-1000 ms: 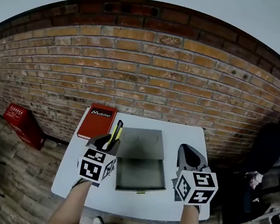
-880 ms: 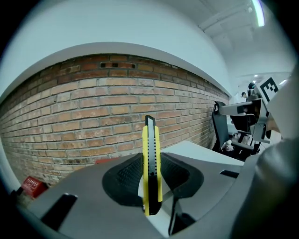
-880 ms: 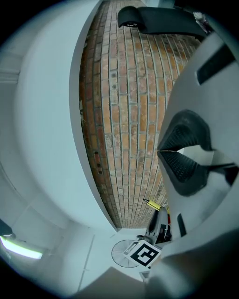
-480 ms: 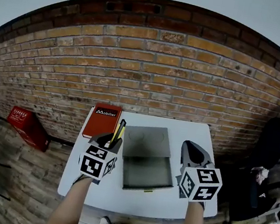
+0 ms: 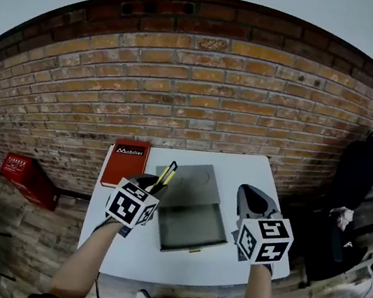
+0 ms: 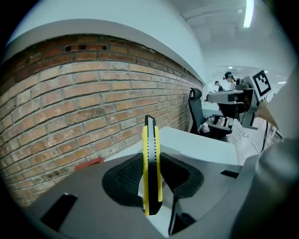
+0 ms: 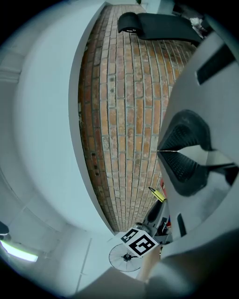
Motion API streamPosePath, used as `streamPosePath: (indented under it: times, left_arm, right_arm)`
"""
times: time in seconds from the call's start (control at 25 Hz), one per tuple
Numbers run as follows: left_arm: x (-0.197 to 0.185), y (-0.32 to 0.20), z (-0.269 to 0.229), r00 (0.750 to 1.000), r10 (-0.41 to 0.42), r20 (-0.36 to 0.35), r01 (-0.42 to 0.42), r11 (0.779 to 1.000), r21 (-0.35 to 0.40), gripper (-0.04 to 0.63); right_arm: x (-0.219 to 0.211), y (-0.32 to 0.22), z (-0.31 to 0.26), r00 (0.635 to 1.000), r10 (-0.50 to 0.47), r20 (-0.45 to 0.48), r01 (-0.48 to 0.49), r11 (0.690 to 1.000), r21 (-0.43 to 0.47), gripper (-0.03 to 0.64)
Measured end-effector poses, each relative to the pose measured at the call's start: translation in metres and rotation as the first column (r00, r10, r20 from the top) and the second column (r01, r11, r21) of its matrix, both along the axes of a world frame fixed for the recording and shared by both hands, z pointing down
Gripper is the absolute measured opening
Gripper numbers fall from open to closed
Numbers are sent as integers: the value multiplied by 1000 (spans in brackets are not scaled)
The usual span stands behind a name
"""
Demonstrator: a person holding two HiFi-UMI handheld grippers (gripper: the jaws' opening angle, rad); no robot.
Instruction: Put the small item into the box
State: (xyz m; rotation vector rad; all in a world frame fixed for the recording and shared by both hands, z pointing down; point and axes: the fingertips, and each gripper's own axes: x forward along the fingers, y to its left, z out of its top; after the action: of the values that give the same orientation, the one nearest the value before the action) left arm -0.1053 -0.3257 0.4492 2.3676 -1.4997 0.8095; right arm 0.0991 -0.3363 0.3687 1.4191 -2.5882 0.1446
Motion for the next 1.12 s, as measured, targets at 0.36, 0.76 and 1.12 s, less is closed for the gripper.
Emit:
streamPosePath:
  times: [0.36,0.76,1.12]
  left_arm:
    - [40,1,38,969,220,109,-205,970,-129,130]
    - [81,2,77,919,368,138,-325,909,-261,130]
    - [102,7,118,871,458,179,-376,855,-356,130]
  right_arm:
    - [11,5,2,999,33,5,-33,999,-2,21]
    - [15,11,8,999,49,-8,-50,999,-12,21]
    - [24,15,11,997,76,-7,-76,997,-14,21]
